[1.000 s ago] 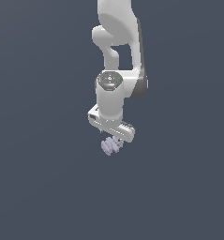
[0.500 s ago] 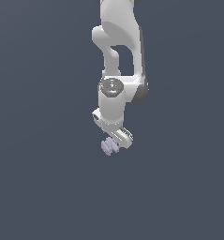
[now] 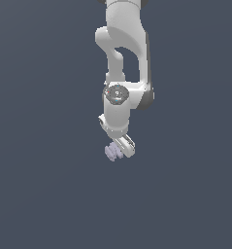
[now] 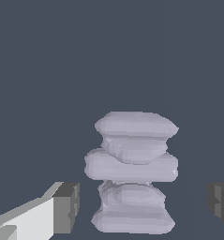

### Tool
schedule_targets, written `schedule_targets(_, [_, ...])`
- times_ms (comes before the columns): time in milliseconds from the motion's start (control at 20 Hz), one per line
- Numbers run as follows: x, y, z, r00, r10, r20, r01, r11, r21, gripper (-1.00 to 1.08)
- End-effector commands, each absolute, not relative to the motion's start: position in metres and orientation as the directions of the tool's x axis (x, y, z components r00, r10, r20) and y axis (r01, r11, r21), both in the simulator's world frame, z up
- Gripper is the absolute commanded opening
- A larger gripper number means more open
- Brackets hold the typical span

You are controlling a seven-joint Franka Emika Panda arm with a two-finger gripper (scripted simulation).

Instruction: Pick up the object and move it to a goal position.

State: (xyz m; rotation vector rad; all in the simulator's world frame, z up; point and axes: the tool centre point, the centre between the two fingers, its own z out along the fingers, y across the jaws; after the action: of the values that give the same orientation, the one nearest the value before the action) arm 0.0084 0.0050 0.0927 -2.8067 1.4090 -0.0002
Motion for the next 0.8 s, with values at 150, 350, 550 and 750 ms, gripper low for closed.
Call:
schedule_targets(150, [0.008,0.005,0.090,0.572,-0.821,0.000,-0.821,-0.572,0.000,1.00])
schedule_targets(350, [0.008,0.005,0.089,0.575,-0.818,0.000,-0.818,-0.575,0.000,1.00])
schedule_targets(550, [0.008,0.005,0.077,0.574,-0.819,0.000,-0.819,-0.574,0.000,1.00])
schedule_targets(750, [0.007,0.005,0.055,0.572,-0.820,0.000,-0.820,-0.572,0.000,1.00])
